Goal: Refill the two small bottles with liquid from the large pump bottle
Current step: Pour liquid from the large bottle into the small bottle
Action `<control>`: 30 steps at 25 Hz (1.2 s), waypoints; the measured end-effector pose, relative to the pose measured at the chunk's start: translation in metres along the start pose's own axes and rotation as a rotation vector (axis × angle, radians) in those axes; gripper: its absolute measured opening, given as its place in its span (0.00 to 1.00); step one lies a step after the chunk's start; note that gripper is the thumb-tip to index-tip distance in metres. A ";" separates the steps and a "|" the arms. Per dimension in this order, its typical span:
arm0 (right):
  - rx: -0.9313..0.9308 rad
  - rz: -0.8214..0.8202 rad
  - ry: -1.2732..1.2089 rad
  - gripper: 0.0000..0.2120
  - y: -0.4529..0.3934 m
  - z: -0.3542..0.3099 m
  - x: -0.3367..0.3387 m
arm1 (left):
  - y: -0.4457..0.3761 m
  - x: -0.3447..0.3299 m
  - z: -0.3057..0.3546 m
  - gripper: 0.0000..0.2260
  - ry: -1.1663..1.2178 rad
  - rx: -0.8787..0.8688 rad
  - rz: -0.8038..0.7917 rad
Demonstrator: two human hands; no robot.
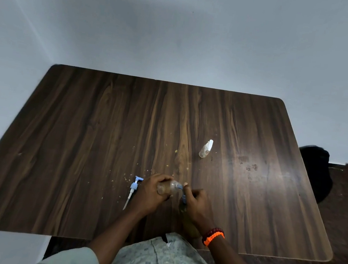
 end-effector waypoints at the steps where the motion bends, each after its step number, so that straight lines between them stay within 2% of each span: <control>1: 0.004 0.002 0.004 0.33 -0.001 0.002 -0.001 | 0.001 0.000 0.000 0.18 -0.002 -0.001 0.002; 7: 0.004 -0.002 0.012 0.40 -0.004 0.001 0.000 | 0.000 0.001 0.002 0.18 -0.011 -0.009 -0.008; 10: -0.022 -0.003 0.028 0.38 -0.003 0.006 -0.001 | -0.001 0.001 0.001 0.19 -0.012 -0.001 -0.009; 13: -0.041 -0.010 0.038 0.30 -0.002 0.005 -0.001 | -0.001 0.001 -0.001 0.19 -0.038 0.000 0.001; 18: -0.034 0.008 0.034 0.39 -0.002 -0.003 0.001 | -0.003 0.004 0.000 0.19 -0.004 0.008 0.001; 24: -0.038 0.013 0.043 0.33 -0.002 0.002 0.000 | 0.000 0.003 0.000 0.20 -0.018 0.008 0.000; 30: -0.024 -0.014 -0.022 0.40 0.002 -0.006 -0.003 | 0.001 0.005 0.001 0.19 -0.001 0.016 -0.007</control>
Point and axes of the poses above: each hand's wrist, its own y-axis away from the middle knuckle, its own x-axis out of the back of the hand, z = x × y, the point moved 10 cm from there along -y, towards the middle knuckle, and after that the axes turned 7 degrees about x, right-handed, at the moved point
